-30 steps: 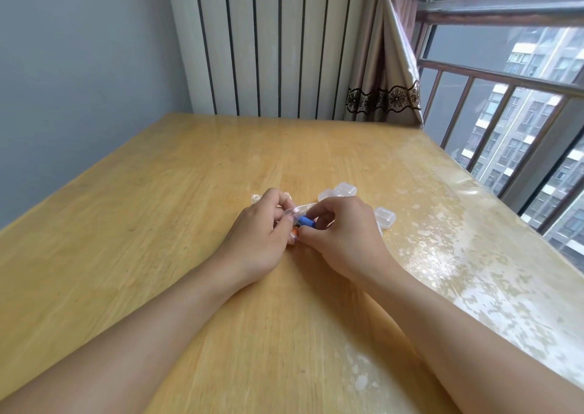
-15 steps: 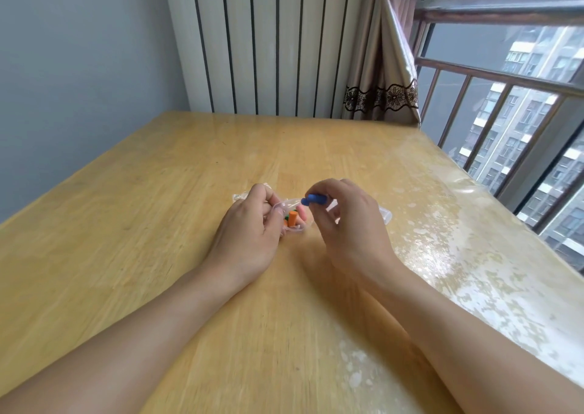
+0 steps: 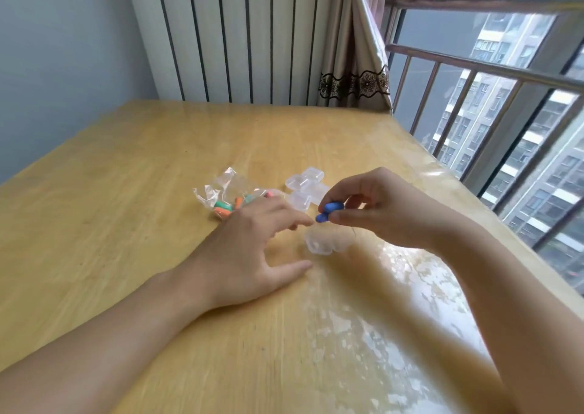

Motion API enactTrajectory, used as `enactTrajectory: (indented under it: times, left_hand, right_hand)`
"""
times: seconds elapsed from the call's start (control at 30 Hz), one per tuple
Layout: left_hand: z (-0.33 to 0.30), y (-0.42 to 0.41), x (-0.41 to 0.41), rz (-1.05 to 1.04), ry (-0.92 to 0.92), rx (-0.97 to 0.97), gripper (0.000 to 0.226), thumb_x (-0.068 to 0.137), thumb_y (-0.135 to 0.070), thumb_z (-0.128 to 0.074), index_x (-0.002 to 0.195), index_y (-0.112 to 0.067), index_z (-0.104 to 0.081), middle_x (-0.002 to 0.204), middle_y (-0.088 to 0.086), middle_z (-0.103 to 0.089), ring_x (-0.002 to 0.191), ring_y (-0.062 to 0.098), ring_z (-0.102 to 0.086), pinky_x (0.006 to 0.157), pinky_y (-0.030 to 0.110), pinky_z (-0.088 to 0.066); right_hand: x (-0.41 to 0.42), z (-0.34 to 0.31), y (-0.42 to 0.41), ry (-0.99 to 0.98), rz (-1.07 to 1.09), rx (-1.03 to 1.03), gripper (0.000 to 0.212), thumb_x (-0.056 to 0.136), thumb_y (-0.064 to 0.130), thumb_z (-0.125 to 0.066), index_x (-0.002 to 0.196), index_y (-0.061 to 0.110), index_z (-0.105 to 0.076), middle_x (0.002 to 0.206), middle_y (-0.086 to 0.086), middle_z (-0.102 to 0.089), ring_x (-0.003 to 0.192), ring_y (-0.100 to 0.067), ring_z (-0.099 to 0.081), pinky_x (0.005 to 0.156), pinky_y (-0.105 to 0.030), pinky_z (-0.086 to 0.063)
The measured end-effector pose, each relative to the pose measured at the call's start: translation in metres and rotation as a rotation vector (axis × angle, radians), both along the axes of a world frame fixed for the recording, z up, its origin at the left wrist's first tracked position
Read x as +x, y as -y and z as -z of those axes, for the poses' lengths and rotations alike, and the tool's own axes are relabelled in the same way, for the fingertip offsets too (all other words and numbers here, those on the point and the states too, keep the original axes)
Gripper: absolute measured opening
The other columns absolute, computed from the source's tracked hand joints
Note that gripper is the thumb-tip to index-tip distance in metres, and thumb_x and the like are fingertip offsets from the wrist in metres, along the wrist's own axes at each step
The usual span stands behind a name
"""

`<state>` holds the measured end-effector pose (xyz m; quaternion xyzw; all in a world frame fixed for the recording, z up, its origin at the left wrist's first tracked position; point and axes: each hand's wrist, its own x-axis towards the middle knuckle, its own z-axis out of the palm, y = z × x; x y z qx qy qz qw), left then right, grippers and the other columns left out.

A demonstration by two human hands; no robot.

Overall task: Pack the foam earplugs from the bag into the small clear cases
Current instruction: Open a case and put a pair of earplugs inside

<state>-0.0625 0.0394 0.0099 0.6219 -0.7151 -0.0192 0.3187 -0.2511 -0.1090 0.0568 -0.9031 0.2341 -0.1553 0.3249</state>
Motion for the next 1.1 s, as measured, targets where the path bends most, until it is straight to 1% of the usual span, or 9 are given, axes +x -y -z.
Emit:
enactTrajectory:
  times: [0.17,0.4,0.5,0.6,0.73,0.8,0.97,1.03,1.1]
  left_hand:
    - [0.005,0.007,-0.003,0.071,-0.022,0.017,0.027,0.086,-0.053,-0.06,0.099,-0.033,-0.073,0.104,-0.016,-0.072,0.094,-0.002,-0.061,0.093,0.011,-0.037]
    - [0.001,0.005,-0.007,0.036,-0.076,-0.021,0.011,0.075,-0.034,-0.085,0.074,-0.028,-0.075,0.073,-0.016,-0.072,0.074,0.005,-0.064,0.09,-0.002,-0.028]
    - [0.004,0.005,-0.005,0.053,-0.063,-0.026,0.012,0.075,-0.034,-0.085,0.072,-0.028,-0.075,0.073,-0.023,-0.069,0.075,-0.003,-0.064,0.092,0.017,-0.038]
    - [0.005,0.006,-0.005,0.038,-0.066,-0.043,0.011,0.076,-0.037,-0.084,0.073,-0.03,-0.075,0.081,-0.021,-0.067,0.083,-0.005,-0.061,0.099,0.018,-0.031]
    - [0.008,0.006,-0.004,0.028,-0.082,-0.001,0.022,0.076,-0.056,-0.072,0.075,-0.034,-0.072,0.104,-0.019,-0.059,0.104,-0.001,-0.059,0.106,0.057,-0.037]
    - [0.007,0.005,-0.005,0.026,-0.1,0.009,0.025,0.077,-0.058,-0.067,0.077,-0.034,-0.072,0.11,-0.021,-0.059,0.112,-0.003,-0.057,0.106,0.062,-0.036]
    - [0.008,0.005,-0.006,0.001,-0.093,-0.014,0.016,0.078,-0.046,-0.075,0.073,-0.031,-0.072,0.105,-0.019,-0.06,0.103,-0.003,-0.06,0.111,0.045,-0.033]
    - [0.006,0.005,-0.007,0.003,-0.087,-0.021,0.014,0.079,-0.041,-0.077,0.073,-0.03,-0.072,0.101,-0.018,-0.062,0.099,-0.002,-0.06,0.105,0.026,-0.031]
    - [0.005,0.005,-0.007,0.002,-0.074,-0.035,0.015,0.079,-0.041,-0.077,0.073,-0.029,-0.071,0.095,-0.019,-0.065,0.094,-0.002,-0.06,0.099,0.023,-0.033]
  right_hand:
    - [0.007,0.002,-0.006,-0.121,0.004,-0.187,0.012,0.089,0.018,-0.074,0.099,0.024,-0.079,0.081,0.019,-0.068,0.067,-0.015,-0.054,0.067,-0.03,-0.05]
    - [0.012,0.003,-0.019,-0.119,-0.076,-0.219,0.014,0.084,0.014,-0.08,0.09,0.026,-0.079,0.076,0.021,-0.069,0.069,0.009,-0.053,0.064,-0.008,-0.04]
    - [0.013,0.003,-0.019,-0.138,-0.072,-0.215,0.018,0.081,0.011,-0.082,0.093,0.025,-0.082,0.08,0.018,-0.074,0.072,0.019,-0.054,0.067,-0.003,-0.039]
    - [0.012,0.003,-0.017,-0.168,-0.064,-0.223,0.02,0.081,0.015,-0.082,0.092,0.032,-0.082,0.078,0.023,-0.071,0.079,0.009,-0.057,0.065,-0.007,-0.041]
    - [0.007,-0.004,-0.012,-0.035,-0.093,-0.113,0.02,0.083,0.019,-0.083,0.095,0.035,-0.081,0.107,0.018,-0.073,0.099,0.002,-0.062,0.078,-0.011,-0.046]
    - [0.003,-0.007,-0.009,-0.004,-0.084,-0.112,0.021,0.084,0.019,-0.083,0.097,0.035,-0.081,0.111,0.019,-0.066,0.099,0.004,-0.06,0.08,-0.012,-0.047]
    - [0.003,-0.007,-0.013,-0.084,-0.092,-0.255,0.023,0.082,0.017,-0.083,0.099,0.033,-0.081,0.084,0.012,-0.059,0.071,-0.005,-0.049,0.062,-0.013,-0.039]
    - [0.006,-0.005,-0.016,-0.129,-0.124,-0.279,0.023,0.084,0.013,-0.081,0.1,0.029,-0.082,0.084,0.011,-0.062,0.07,-0.002,-0.051,0.062,-0.012,-0.039]
    - [0.009,0.001,-0.019,-0.166,-0.133,-0.329,0.024,0.085,0.01,-0.079,0.102,0.027,-0.081,0.087,0.008,-0.063,0.069,0.001,-0.052,0.063,-0.01,-0.038]
